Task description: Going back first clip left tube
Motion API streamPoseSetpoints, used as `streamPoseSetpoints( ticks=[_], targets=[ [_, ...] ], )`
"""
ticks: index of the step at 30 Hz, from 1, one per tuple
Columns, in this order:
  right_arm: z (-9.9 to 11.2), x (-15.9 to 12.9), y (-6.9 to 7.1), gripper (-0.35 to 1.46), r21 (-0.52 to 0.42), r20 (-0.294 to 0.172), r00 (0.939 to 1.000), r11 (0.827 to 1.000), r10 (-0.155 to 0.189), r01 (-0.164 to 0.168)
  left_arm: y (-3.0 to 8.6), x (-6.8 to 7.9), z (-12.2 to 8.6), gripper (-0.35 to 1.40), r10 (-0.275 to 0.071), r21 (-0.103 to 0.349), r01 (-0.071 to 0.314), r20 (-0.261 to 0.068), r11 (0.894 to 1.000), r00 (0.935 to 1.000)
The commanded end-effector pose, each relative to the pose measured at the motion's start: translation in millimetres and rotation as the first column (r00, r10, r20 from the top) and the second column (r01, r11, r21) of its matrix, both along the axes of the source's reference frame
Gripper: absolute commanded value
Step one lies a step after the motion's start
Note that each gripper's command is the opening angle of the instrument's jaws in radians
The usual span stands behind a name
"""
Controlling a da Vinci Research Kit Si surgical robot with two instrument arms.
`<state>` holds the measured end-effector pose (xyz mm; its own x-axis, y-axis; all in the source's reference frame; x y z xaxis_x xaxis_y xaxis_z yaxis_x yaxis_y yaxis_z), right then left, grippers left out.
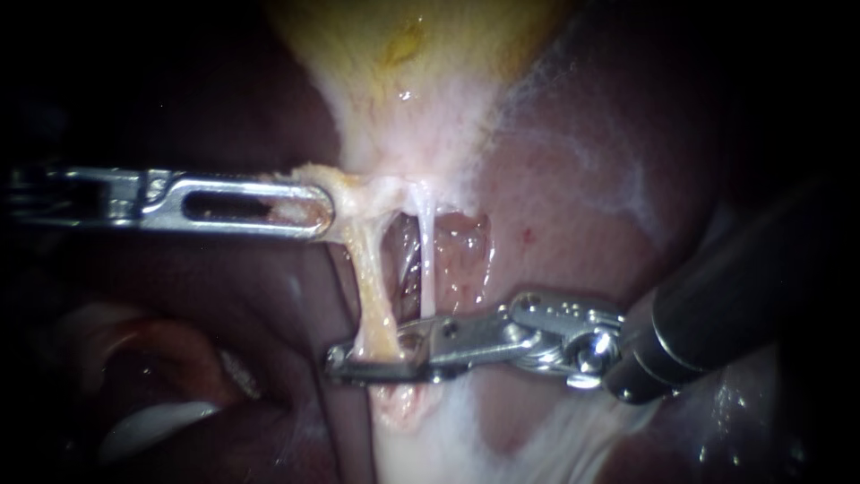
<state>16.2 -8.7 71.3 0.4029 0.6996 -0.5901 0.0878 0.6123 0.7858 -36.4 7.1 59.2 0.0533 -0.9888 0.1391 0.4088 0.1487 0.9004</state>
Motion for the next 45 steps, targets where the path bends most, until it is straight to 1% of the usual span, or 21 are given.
streamPoseSetpoints(
  ticks=[1, 6, 7, 8, 9, 10, 11, 12, 15, 18, 23, 26, 30, 34, 35, 39, 45],
  targets=[
    [0.1, 0.0, 0.0, -0.35, 0.0, 0.0, 1.0, 1.0, 0.001, -0.001, 0.0, 0.0, 0.0, -0.35, 0.0, 0.0, 0.0, 0.0, 1.0, 1.0],
    [0.4, -0.1, 0.2, -0.35, 0.003, 0.004, 1.0, 1.0, 0.005, -0.005, 0.0, 0.0, 0.0, -0.35, 0.0, 0.0, 0.0, 0.0, 1.0, 1.0],
    [0.5, -0.1, 0.2, -0.24, 0.005, -0.008, 0.9999, 1.0, 0.013, -0.013, 0.0, 0.0, 0.0, -0.35, 0.0, 0.0, 0.0, 0.0, 1.0, 1.0],
    [0.6, 0.0, 0.1, -0.07, -0.014, -0.031, 0.9994, 1.0, 0.017, -0.017, 0.0, 0.0, 0.0, -0.35, 0.0, 0.0, 0.0, 0.0, 1.0, 1.0],
    [0.7, 0.1, 0.2, 0.17, -0.032, -0.053, 0.9984, 0.999, 0.022, -0.024, 0.0, 0.0, 0.0, -0.35, 0.0, 0.0, 0.0, 0.0, 1.0, 1.0],
    [0.7, 0.2, 0.2, 0.33, -0.042, -0.064, 0.9976, 0.999, 0.024, -0.027, 0.0, 0.0, 0.0, -0.35, 0.0, 0.0, 0.0, 0.0, 1.0, 1.0],
    [0.7, 0.4, 0.2, 0.4, -0.062, -0.079, 0.9966, 0.998, 0.024, -0.029, 0.0, 0.0, 0.0, -0.35, 0.0, 0.0, 0.0, 0.0, 1.0, 1.0],
    [0.7, 0.5, 0.3, 0.43, -0.072, -0.088, 0.9958, 0.997, 0.025, -0.031, 0.0, 0.0, 0.0, -0.35, 0.0, 0.0, 0.0, 0.0, 1.0, 1.0],
    [0.7, 0.7, 0.3, 0.46, -0.12, -0.108, 0.9941, 0.992, 0.012, -0.025, -0.1, 0.0, 0.0, -0.35, -0.001, 0.0, 0.001, 0.0, 1.0, 1.0],
    [0.8, 0.8, 0.3, 0.49, -0.154, -0.107, 0.9941, 0.987, 0.02, -0.037, -0.1, 0.0, -0.1, -0.35, -0.001, 0.0, 0.001, 0.0, 1.0, 1.0],
    [1.0, 0.5, 0.6, 0.5, -0.204, -0.119, 0.9928, 0.978, 0.01, -0.035, -0.1, 0.0, -0.1, -0.35, -0.001, 0.0, 0.001, -0.001, 1.0, 1.0],
    [0.8, -0.1, 0.7, 0.5, -0.234, -0.122, 0.9925, 0.971, 0.011, -0.04, -0.1, 0.0, -0.1, -0.35, -0.001, 0.0, 0.001, -0.001, 1.0, 1.0],
    [0.4, -1.7, 1.1, 0.5, -0.262, -0.124, 0.9922, 0.964, 0.014, -0.046, -0.1, 0.1, -0.2, -0.35, -0.001, 0.0, 0.001, 0.0, 1.0, 1.0],
    [-0.3, -3.5, 1.4, 0.5, -0.307, -0.128, 0.9916, 0.95, 0.014, -0.053, -0.2, 0.1, -0.2, -0.35, -0.001, 0.0, 0.001, -0.001, 1.0, 1.0],
    [-0.5, -4.0, 1.6, 0.5, -0.312, -0.128, 0.9917, 0.948, 0.016, -0.055, -0.2, 0.1, -0.2, -0.35, -0.001, 0.0, 0.001, -0.001, 1.0, 1.0],
    [-1.8, -6.4, 2.6, 0.5, -0.363, -0.132, 0.9911, 0.93, 0.015, -0.063, -0.2, 0.1, -0.2, -0.35, -0.001, 0.0, 0.001, -0.001, 1.0, 1.0],
    [-4.2, -10.6, 5.0, 0.5, -0.412, -0.131, 0.9911, 0.908, 0.021, -0.074, -0.3, 0.1, -0.1, -0.35, -0.001, -0.001, 0.001, -0.001, 1.0, 1.0]
  ],
)
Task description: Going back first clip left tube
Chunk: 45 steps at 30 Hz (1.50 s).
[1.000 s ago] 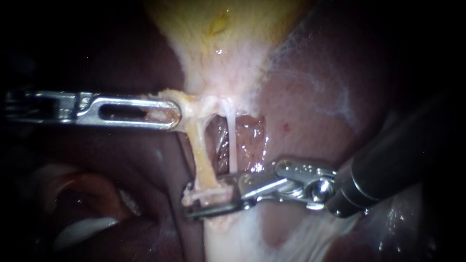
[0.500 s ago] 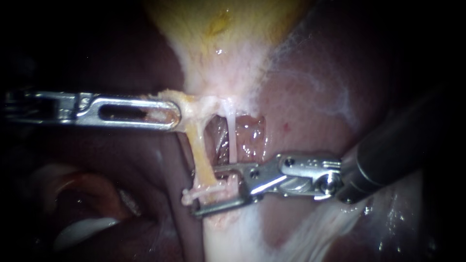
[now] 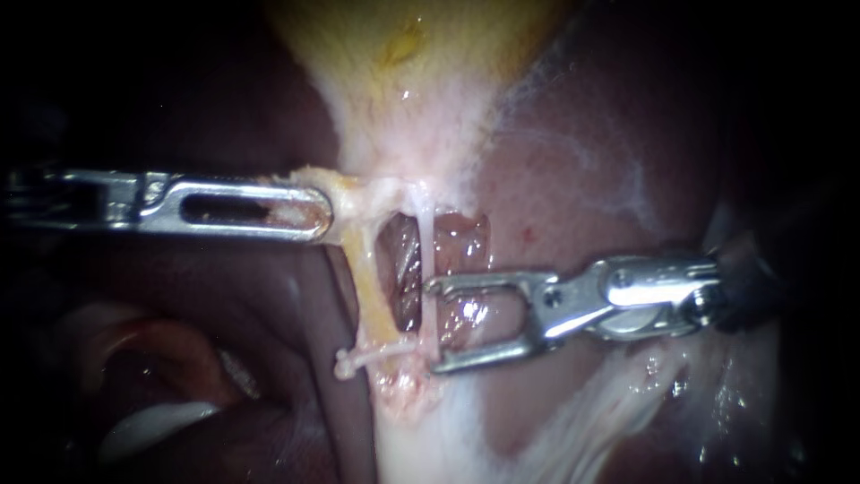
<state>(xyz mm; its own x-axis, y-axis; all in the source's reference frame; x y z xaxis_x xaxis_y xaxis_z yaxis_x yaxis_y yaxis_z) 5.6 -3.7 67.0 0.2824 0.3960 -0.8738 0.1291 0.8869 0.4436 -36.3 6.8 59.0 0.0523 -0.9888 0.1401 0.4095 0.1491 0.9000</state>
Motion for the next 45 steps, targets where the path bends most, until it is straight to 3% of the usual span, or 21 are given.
streamPoseSetpoints(
  ticks=[1, 11, 19, 24, 31, 37, 45],
  targets=[
    [-0.3, -0.5, 0.3, 0.5, -0.007, 0.001, 1.0, 1.0, 0.001, -0.001, 0.0, 0.0, 0.1, -0.35, 0.0, 0.0, 0.0, 0.0, 1.0, 1.0],
    [-2.5, -4.2, 2.8, 0.5, -0.039, 0.006, 0.9999, 0.999, 0.011, -0.011, -0.1, -0.1, 0.3, -0.35, 0.0, -0.001, 0.0, -0.001, 1.0, 1.0],
    [-2.6, -4.5, 2.8, 0.5, -0.039, 0.005, 0.9999, 0.999, 0.01, -0.01, -0.3, -0.9, 2.0, -0.35, -0.002, -0.009, 0.002, -0.003, 1.0, 1.0],
    [-2.6, -4.7, 2.8, 0.5, -0.038, 0.004, 0.9999, 0.999, 0.009, -0.009, -0.6, -2.4, 4.5, -0.35, 0.001, -0.023, -0.001, -0.003, 1.0, 1.0],
    [-2.7, -4.9, 2.8, 0.5, -0.038, 0.004, 1.0, 0.999, 0.009, -0.009, -0.2, -4.7, 7.6, -0.35, 0.012, -0.02, -0.012, -0.011, 1.0, 0.9999],
    [-2.8, -4.9, 2.9, 0.5, -0.043, 0.003, 1.0, 0.999, 0.007, -0.007, 0.2, -5.1, 9.1, -0.35, 0.014, -0.012, -0.014, -0.014, 1.0, 0.9998],
    [-2.9, -4.9, 2.8, 0.5, -0.043, 0.004, 1.0, 0.999, 0.009, -0.008, 0.2, -5.1, 9.2, -0.35, 0.018, -0.01, -0.018, -0.015, 1.0, 0.9997]
  ],
)
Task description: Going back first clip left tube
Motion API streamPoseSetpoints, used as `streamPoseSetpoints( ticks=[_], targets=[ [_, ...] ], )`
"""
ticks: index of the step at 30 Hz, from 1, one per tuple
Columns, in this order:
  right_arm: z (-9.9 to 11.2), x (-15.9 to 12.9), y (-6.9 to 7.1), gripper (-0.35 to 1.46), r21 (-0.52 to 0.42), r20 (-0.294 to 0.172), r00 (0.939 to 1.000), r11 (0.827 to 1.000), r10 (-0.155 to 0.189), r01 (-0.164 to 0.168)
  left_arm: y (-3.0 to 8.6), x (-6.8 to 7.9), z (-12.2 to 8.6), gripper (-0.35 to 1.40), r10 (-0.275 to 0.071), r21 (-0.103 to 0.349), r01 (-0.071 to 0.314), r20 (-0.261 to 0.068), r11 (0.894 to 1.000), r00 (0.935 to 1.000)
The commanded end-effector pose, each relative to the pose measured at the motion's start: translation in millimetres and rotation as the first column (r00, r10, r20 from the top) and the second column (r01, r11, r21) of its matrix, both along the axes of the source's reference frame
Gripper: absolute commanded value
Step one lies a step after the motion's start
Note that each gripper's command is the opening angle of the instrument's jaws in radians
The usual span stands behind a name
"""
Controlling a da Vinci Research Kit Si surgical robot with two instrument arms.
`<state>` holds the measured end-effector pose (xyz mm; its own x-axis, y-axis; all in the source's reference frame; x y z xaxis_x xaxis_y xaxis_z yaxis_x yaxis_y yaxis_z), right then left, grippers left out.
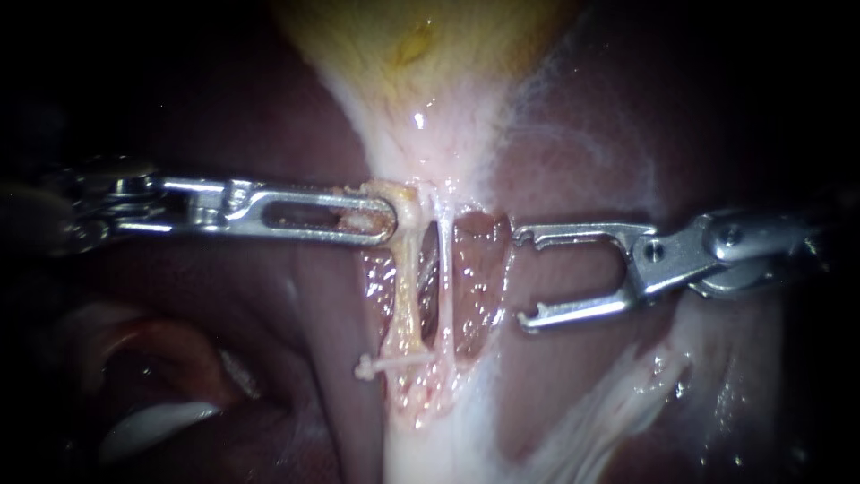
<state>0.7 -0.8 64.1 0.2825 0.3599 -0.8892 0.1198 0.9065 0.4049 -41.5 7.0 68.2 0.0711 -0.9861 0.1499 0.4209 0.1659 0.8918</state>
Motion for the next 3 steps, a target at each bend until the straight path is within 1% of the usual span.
streamPoseSetpoints(
  ticks=[1, 3],
  targets=[
    [-0.1, 0.0, -0.1, 0.5, 0.0, 0.0, 1.0, 1.0, 0.0, 0.0, 0.0, 0.0, 0.0, -0.35, 0.001, 0.0, -0.001, 0.001, 1.0, 1.0],
    [-0.1, 0.1, -0.1, 0.5, 0.001, -0.002, 1.0, 1.0, -0.003, 0.003, 0.0, 0.0, 0.0, -0.35, 0.001, 0.0, -0.001, 0.001, 1.0, 1.0]
  ],
)
